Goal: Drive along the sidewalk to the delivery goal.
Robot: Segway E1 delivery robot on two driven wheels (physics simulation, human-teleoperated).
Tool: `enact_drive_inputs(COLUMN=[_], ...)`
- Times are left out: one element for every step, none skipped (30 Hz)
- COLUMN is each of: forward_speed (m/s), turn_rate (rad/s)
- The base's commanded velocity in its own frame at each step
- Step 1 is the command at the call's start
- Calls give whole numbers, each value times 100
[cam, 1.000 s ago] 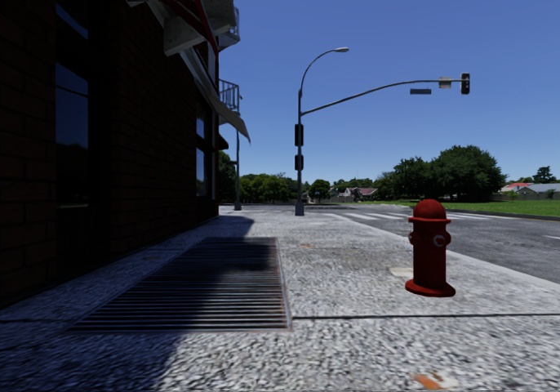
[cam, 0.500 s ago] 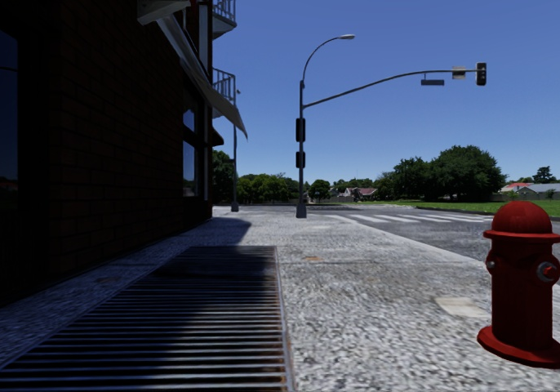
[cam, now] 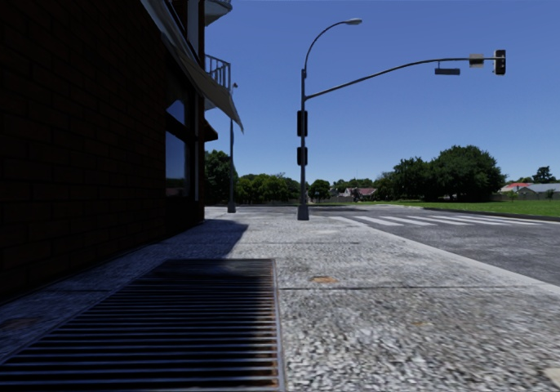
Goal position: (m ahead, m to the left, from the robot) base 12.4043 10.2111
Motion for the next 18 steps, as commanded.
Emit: enact_drive_inputs(forward_speed=[200,200,200,200,200,200,200,200,200,200,200,200,200,200,200,200,200,200], turn_rate=[0,0,0,0,0,0,0,0,0,0,0,0,0,0,0,0,0,0])
